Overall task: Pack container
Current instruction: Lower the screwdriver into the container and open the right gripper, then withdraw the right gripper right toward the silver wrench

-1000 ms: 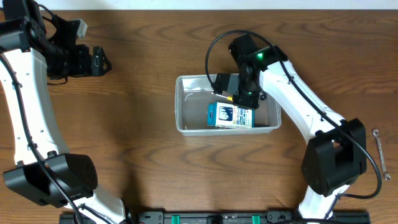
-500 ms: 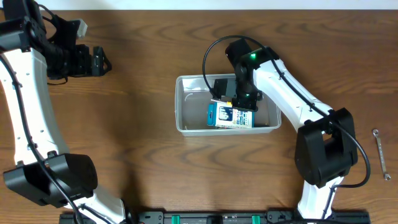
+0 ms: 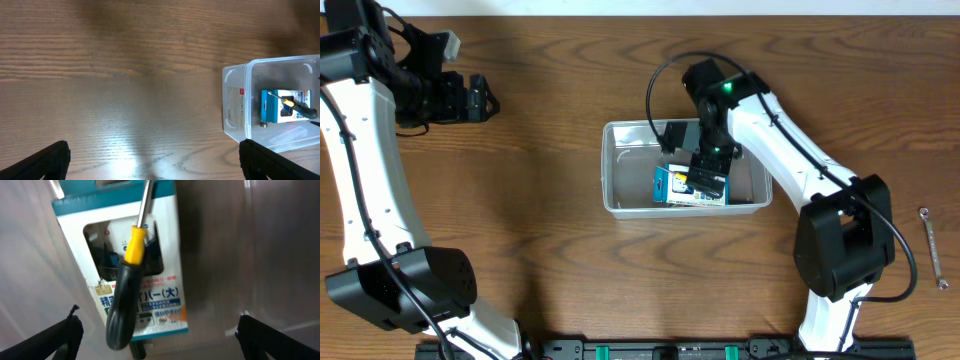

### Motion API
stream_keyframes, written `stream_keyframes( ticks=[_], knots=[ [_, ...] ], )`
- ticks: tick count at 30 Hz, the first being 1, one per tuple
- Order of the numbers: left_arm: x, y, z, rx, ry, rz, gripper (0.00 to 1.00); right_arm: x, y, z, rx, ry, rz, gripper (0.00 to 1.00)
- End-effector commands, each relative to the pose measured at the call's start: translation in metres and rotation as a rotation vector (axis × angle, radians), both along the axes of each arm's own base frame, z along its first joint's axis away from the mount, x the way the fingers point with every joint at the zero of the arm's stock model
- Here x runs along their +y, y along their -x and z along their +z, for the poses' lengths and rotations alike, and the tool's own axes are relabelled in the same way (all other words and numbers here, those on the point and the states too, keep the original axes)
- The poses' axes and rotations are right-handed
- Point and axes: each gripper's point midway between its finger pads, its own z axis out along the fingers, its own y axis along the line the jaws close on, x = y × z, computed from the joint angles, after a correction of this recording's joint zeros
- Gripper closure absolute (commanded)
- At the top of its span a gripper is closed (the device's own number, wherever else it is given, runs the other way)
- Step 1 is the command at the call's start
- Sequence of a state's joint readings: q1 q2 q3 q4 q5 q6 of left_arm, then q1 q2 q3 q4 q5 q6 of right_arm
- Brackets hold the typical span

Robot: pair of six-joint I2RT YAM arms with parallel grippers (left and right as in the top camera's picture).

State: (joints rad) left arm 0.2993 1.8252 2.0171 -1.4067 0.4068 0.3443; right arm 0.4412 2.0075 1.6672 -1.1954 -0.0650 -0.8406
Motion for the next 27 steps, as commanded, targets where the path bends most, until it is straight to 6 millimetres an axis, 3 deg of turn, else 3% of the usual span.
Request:
stream_keyframes(
  ticks=[1, 6, 9, 12, 16, 23, 25, 27],
  knots=[
    [0.002, 0.002, 0.000, 0.005, -0.007, 0.003, 0.02, 0.017, -0.015, 0.048, -0.091, -0.075, -0.124, 0.01],
    [0.001, 0.005, -0.001, 0.017, -0.003, 0.003, 0.02, 0.020, -0.023, 0.122, -0.201, -0.156, -0.240, 0.01],
    [0.001, 0.006, -0.002, 0.023, -0.001, 0.003, 0.02, 0.002, -0.026, 0.163, -0.310, -0.148, -0.341, 0.01],
    [0.000, 0.007, -0.002, 0.026, 0.000, 0.003, 0.02, -0.038, -0.022, 0.199, -0.439, -0.074, -0.482, 0.01],
    [0.000, 0.007, -0.002, 0.026, 0.000, 0.003, 0.02, -0.096, 0.008, 0.232, -0.499, 0.010, -0.628, 0.01],
    [0.001, 0.006, -0.002, 0.024, -0.001, 0.003, 0.02, -0.218, 0.057, 0.261, -0.524, 0.025, -1.175, 0.01],
    [0.001, 0.006, -0.002, 0.024, -0.001, 0.003, 0.02, -0.241, 0.065, 0.264, -0.514, -0.025, -1.314, 0.01],
    [0.000, 0.007, -0.002, 0.025, 0.000, 0.003, 0.02, -0.244, 0.068, 0.264, -0.457, -0.146, -1.394, 0.01]
  ],
)
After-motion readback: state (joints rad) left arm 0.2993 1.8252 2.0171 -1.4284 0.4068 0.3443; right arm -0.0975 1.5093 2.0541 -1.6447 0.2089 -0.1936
